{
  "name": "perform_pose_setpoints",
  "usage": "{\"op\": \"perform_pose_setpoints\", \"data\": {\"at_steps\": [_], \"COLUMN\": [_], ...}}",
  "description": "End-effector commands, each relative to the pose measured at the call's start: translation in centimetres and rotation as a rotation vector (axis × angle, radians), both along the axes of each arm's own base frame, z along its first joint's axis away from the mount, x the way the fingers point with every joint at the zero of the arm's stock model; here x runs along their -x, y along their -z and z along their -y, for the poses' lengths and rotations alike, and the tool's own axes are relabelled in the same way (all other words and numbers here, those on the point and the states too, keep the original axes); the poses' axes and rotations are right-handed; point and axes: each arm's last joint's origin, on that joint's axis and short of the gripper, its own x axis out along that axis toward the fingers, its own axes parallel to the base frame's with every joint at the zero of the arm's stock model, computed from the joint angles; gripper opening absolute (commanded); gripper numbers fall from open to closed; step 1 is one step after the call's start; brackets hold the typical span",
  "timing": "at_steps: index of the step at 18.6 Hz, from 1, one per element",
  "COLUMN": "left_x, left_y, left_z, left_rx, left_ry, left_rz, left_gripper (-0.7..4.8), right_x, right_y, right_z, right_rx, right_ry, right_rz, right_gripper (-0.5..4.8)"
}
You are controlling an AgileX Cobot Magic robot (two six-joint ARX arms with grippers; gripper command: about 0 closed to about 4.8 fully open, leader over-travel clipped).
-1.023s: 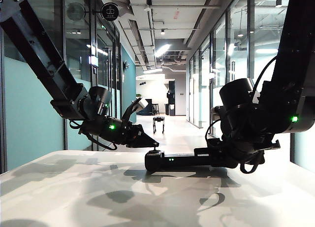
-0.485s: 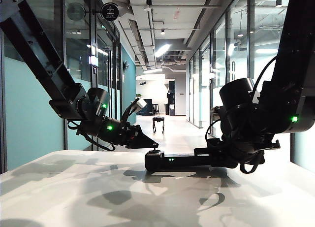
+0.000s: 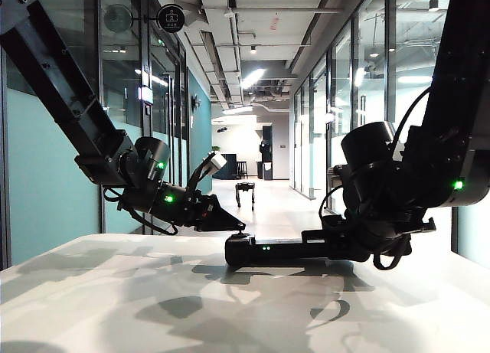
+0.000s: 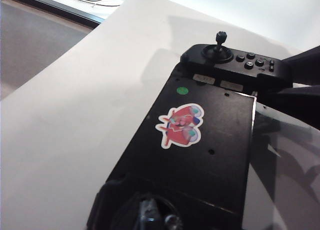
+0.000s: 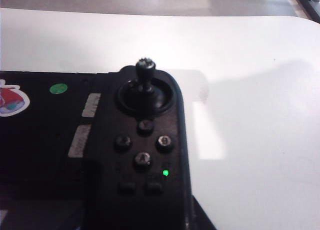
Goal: Push the left joystick on the remote control sitting on the white table backward to make the robot dog back up in a straight line until it returns close to you.
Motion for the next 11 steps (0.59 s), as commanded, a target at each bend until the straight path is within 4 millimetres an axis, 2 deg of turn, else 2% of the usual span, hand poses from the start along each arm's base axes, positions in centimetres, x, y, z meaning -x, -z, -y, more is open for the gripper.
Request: {"op": "perform_pose_setpoints", "data": {"at_steps": [1, 11], "left_x": [-0.02, 0.03], "left_y": [-0.25, -0.27], "left_z": [-0.01, 0.03], "left_rx": [0.010, 0.018], "left_ry": [0.016, 0.030], "left_rz": [0.005, 0.003], "left_gripper": [-0.06, -0.06], "right_x": [-0.22, -0.22], "right_y": [-0.52, -0.52], "right_z": [-0.04, -0.04], "right_rx": [-0.009, -0.009], "right_ry": [0.010, 0.010], "right_rz": [0.035, 0.035], "right_gripper": [2.02, 2.02]}}
